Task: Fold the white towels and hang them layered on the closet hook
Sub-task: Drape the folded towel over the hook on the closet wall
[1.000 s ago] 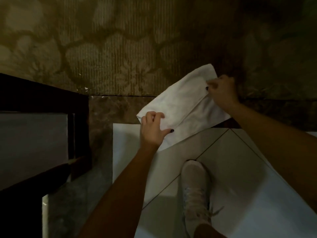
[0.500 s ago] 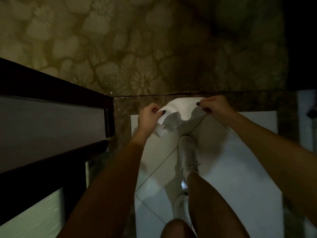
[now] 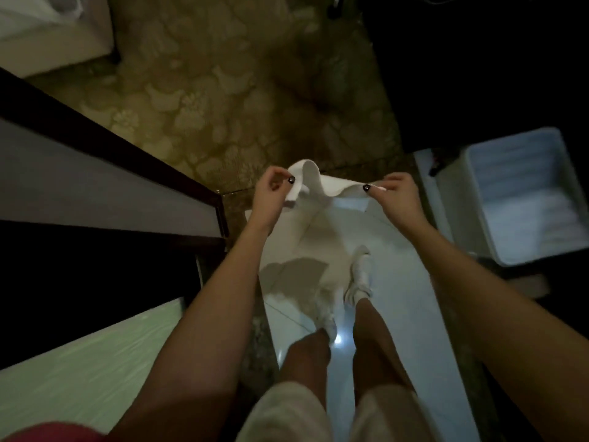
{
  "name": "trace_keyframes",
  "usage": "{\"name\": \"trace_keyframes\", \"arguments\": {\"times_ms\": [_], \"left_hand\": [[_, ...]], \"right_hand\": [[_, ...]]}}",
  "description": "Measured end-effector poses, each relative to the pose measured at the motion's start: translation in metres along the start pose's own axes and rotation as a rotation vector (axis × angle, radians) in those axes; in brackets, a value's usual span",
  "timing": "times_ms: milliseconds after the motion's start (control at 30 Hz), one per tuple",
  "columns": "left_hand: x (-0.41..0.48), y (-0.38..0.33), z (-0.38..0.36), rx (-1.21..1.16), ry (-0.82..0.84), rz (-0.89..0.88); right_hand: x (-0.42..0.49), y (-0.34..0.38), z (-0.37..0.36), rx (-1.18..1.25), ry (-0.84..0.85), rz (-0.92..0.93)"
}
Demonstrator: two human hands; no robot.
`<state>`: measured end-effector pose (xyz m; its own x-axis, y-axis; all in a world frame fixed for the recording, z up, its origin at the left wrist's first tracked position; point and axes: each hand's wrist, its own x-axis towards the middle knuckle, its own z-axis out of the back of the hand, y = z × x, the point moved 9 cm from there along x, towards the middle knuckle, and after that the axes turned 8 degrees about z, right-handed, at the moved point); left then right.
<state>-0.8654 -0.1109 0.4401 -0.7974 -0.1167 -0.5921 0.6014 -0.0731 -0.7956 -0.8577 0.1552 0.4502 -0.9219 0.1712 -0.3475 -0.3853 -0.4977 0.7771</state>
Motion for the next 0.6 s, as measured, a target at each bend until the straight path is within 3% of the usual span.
{"name": "trace_keyframes", "arguments": {"times_ms": [167,400,600], "left_hand": [[-0.100,-0.049,-0.033,-0.030,0.029,-0.014],[-0.235,-0.049,-0.085,0.086,0.220,-0.100],[-0.357,-0.046,-0.118,0.236,0.347,-0.331]], "right_hand": [[-0.103,0.040,0.086,0.104,-0.241,0.020],[-0.248,0.022,0.150,0.298,-0.493,-0.040],[-0.398,0.008,0.189,0.493,-0.607,-0.003]]}}
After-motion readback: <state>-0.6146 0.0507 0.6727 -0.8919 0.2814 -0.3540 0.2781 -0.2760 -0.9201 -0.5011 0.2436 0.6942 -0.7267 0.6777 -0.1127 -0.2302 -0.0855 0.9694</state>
